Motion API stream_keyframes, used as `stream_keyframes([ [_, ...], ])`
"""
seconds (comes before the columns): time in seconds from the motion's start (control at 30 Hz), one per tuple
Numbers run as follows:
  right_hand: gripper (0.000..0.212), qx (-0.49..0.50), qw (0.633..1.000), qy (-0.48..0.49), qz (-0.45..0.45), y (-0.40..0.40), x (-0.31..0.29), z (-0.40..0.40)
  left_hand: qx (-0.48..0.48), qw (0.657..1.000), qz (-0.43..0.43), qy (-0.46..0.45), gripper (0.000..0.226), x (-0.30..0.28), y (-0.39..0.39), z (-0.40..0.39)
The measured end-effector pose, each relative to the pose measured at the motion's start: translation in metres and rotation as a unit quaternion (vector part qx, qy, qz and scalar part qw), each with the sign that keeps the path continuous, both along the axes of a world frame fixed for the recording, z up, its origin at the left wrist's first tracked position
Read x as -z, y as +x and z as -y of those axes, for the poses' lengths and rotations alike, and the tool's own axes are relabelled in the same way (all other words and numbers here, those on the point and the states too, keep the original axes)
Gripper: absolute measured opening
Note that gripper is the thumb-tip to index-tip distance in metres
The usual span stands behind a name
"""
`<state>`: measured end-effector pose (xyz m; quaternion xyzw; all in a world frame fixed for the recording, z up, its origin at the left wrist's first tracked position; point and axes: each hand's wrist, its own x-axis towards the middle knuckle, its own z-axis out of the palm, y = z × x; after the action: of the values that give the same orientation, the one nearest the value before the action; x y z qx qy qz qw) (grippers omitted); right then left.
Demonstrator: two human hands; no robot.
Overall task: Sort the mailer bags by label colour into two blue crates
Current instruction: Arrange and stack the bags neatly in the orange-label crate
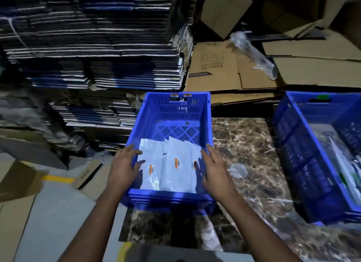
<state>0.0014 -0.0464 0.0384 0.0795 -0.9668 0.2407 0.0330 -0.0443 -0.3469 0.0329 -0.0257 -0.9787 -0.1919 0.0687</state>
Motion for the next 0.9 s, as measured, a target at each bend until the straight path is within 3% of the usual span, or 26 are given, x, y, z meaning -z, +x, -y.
stream_keyframes([
  [0.1, 0.083, -0.038, 0.998, 0.026, 0.033, 0.001, -0.002, 0.001, 0.0, 1.0, 0.014, -0.016, 0.034, 0.005, 0.003, -0.005],
  [0.17, 0.086, -0.033, 0.998, 0.03, 0.043, 0.004, -0.004, -0.003, 0.002, 1.0, 0.016, -0.023, 0.036, 0.007, 0.005, -0.009],
  [0.33, 0.084, -0.012, 0.997, 0.051, 0.053, 0.019, 0.0, -0.036, -0.022, 0.999, 0.015, 0.047, 0.06, 0.002, 0.01, -0.028],
  [0.5, 0.084, 0.016, 0.995, 0.088, 0.053, 0.043, 0.01, -0.088, 0.025, 0.995, -0.006, 0.101, 0.049, -0.005, 0.026, -0.082],
  [0.63, 0.091, 0.074, 0.987, 0.137, 0.023, 0.06, 0.02, -0.133, 0.059, 0.995, 0.035, 0.075, 0.066, 0.011, 0.027, -0.123],
  [0.77, 0.092, 0.105, 0.978, 0.182, -0.001, 0.068, 0.026, -0.17, 0.12, 0.99, -0.035, 0.061, 0.064, 0.026, 0.038, -0.162],
  [0.9, 0.078, 0.113, 0.966, 0.229, -0.037, 0.062, 0.025, -0.178, 0.114, 0.993, -0.031, 0.022, 0.082, 0.033, 0.036, -0.174],
])
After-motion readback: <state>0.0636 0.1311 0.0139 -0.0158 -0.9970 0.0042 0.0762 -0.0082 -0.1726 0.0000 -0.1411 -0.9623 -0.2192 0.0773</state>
